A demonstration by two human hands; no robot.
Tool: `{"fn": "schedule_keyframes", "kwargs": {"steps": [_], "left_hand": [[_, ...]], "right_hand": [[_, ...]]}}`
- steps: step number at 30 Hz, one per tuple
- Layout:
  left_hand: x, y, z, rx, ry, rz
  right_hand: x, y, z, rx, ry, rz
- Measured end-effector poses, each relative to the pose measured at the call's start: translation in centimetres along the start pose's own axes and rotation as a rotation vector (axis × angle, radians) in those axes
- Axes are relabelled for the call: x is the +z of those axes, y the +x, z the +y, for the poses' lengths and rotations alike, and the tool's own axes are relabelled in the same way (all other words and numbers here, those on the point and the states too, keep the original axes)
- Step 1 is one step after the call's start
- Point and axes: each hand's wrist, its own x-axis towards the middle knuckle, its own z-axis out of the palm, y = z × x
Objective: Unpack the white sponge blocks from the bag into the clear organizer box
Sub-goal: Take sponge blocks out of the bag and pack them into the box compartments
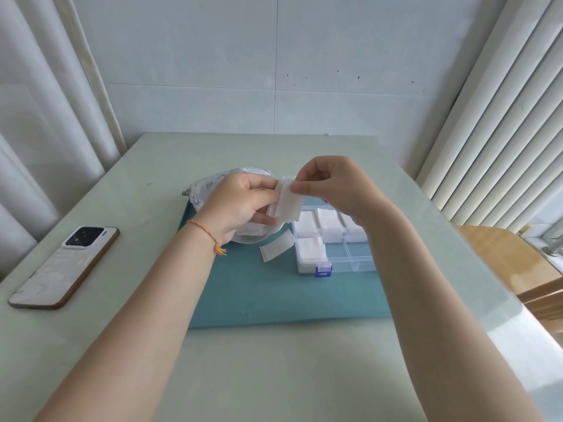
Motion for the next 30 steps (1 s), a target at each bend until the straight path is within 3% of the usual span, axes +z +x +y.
{"fn": "schedule_keyframes", "kwargs": {"steps": [7,13,15,19,23,27,30], "left_hand": [[0.9,-1.1,0.2,-0.078,-0.123,-0.04],[0.0,-3.3,-2.0,-0.096,0.015,0.02],[-0.7,-4.1,-2.9,-0.101,0.019,0.068],[-1.8,-5.3,-4.5,-0.109,0.052,0.176],[-2.0,-5.9,-5.7,-0.092,0.029,0.233],[-2.3,-6.3,-6.9,-0.092,-0.055,0.207],[-2.6,-6.4,-7.1,-0.096,-0.111,0.215]], "right_hand": [[1.3,-0.5,0.1,0.046,-0.08,0.061],[2.7,-1.7,1.4,-0.012,-0.329,0.147],[3.0,-2.4,2.0,-0.094,-0.513,0.143],[5.1,-4.0,2.5,-0.2,-0.974,-0.042],[8.1,-4.5,3.5,-0.232,-1.328,0.006],[9.4,-4.5,3.7,-0.263,-1.379,0.057],[9.1,-4.0,3.8,-0.291,-1.274,0.079]]}}
